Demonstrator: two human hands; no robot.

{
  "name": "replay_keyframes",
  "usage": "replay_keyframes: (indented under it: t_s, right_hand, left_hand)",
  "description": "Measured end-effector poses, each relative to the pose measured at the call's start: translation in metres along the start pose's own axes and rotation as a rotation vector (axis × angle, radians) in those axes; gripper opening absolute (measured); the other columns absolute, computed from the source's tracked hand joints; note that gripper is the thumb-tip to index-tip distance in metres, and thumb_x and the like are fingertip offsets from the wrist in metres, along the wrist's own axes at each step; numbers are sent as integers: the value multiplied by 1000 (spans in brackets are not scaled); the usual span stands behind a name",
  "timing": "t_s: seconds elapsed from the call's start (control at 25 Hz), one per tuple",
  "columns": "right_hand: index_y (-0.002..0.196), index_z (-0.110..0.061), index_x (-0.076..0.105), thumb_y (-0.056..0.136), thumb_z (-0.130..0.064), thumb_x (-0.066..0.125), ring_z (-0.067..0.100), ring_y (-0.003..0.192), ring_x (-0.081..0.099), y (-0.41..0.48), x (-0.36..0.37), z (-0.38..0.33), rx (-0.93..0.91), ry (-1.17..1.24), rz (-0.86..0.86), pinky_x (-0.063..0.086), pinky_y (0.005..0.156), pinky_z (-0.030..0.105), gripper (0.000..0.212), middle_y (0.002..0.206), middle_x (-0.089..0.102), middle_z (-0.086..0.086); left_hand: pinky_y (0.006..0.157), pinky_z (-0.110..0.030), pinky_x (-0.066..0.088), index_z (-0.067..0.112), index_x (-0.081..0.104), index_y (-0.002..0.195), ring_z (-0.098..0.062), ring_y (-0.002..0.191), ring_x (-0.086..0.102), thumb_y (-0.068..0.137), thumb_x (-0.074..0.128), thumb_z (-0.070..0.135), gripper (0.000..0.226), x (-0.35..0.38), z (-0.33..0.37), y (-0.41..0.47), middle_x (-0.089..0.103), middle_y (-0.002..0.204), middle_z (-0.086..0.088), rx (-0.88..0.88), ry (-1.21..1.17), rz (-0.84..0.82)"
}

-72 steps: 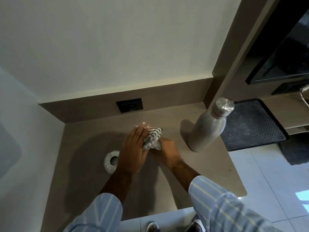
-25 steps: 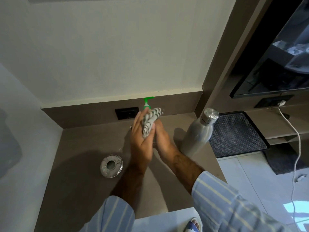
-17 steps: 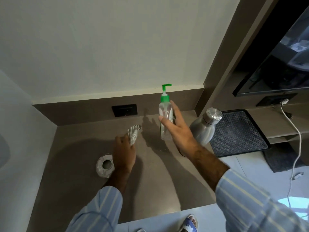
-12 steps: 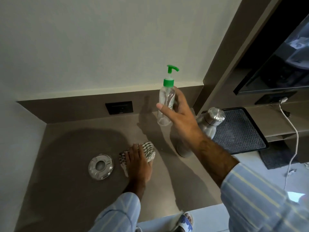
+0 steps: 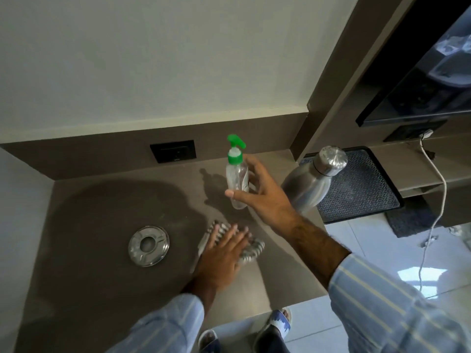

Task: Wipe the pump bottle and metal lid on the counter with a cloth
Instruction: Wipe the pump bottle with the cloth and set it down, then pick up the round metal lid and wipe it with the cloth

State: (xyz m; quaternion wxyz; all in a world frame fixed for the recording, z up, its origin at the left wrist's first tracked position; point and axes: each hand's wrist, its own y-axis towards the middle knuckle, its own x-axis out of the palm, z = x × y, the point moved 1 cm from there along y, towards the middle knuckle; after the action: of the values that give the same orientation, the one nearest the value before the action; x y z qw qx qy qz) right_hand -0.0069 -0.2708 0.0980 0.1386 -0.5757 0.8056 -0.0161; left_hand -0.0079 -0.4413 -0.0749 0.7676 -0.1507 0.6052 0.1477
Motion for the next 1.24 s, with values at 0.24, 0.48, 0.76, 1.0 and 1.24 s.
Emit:
replay_keyframes:
  t_s: [0.24,0.48,0.76,1.0,1.24]
  right_hand:
    - [131,-33,49,71,-23,91,6,110,67,3,36,55,78,-129,49,56,99,41,74,122,67,-12]
    - [114,-66,47,54,-43,85,26,113,70,2,77,96,54,-91,88,56,100,50,75,123,71,3]
    - [136,-61,40,60,-37,92,10,126,62,1,85,111,36,-213,55,51,104,30,96,135,63,-22]
    - [128,-34,53,63,-66,85,12,100,66,-46,115,145,243,-301,290,58,83,30,80,114,65,-10]
    - [102,-18,75,86,-59,64,15,65,67,-13,218,123,365,126,133,56,63,30,45,69,73,-4]
  left_hand:
    - [96,-38,45,21,80,110,-18,91,79,76,53,22,43,-10,13,-88,81,107,5,9,-153,110]
    - [106,-34,49,9,64,134,-24,120,66,103,59,13,31,-62,-35,-111,70,131,-8,-977,-982,570]
    - [95,-31,50,16,56,143,-21,121,62,107,53,28,38,-80,-91,-141,63,128,2,-1103,-1094,712]
    - [106,-30,46,28,51,147,-17,132,57,104,54,39,44,-84,-163,-154,58,146,3,-1146,-1025,952]
    - [120,-46,39,13,54,145,-38,136,56,95,50,54,64,-57,-188,-115,61,146,-16,-1155,-857,459]
